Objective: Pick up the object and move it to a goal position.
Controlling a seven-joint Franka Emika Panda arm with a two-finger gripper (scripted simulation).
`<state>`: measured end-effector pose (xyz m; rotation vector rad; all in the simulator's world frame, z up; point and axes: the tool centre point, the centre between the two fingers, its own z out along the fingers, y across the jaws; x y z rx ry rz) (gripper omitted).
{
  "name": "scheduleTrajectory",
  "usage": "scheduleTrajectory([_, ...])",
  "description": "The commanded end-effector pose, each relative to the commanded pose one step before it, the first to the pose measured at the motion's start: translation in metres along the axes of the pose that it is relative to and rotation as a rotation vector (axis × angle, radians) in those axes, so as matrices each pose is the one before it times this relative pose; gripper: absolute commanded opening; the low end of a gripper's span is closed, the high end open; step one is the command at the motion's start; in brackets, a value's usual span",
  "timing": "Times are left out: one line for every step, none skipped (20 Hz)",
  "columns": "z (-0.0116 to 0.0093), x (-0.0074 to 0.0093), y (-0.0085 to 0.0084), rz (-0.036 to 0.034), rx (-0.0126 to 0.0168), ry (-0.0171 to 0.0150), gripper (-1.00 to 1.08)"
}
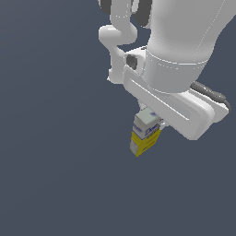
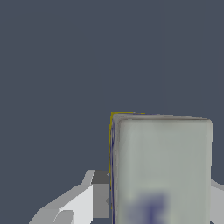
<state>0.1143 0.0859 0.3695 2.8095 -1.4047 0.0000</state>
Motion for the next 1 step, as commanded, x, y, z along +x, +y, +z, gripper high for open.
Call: scheduleTrajectory([-0.00095, 0.00016, -0.00052, 0.00008, 0.00027, 0.00019, -1.00])
